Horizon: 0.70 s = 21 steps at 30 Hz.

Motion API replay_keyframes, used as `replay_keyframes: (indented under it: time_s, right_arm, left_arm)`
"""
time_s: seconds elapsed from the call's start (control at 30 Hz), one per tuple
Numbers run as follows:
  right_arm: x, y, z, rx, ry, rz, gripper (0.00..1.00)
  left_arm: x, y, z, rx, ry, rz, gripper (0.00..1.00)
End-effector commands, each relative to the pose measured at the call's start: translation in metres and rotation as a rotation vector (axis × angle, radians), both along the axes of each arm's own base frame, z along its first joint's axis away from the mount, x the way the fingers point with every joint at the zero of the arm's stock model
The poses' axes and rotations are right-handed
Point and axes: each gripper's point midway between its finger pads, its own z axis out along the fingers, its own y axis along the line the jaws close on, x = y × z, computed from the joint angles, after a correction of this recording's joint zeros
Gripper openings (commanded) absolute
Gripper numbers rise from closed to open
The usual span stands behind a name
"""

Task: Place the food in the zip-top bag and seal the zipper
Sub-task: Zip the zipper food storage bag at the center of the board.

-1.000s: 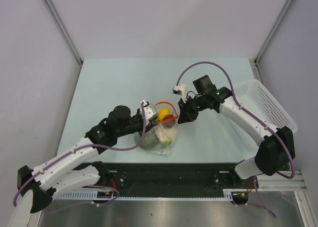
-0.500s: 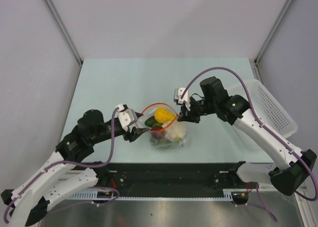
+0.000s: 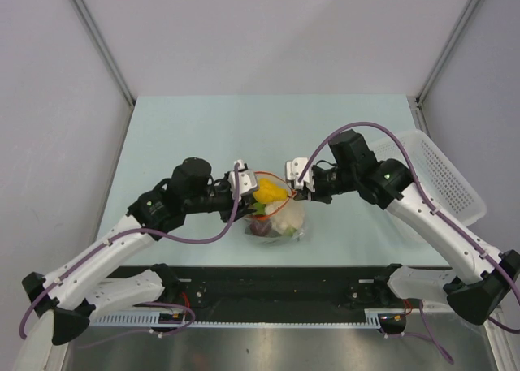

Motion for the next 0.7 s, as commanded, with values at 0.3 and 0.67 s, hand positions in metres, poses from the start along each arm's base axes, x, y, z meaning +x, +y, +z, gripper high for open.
replay_keyframes:
  time_s: [0.3, 0.67]
  right_arm:
    - [-0.006, -0.004, 0.024, 0.035, -0.14, 0.064, 0.0]
    - [-0.007, 0.0, 0.027, 0.043, -0.151, 0.071, 0.0]
  left_arm:
    - [0.03, -0.016, 0.058, -0.056, -0.201, -0.05, 0.69]
    - [0.029, -0.03, 0.021, 0.069, -0.225, -0.23, 0.55]
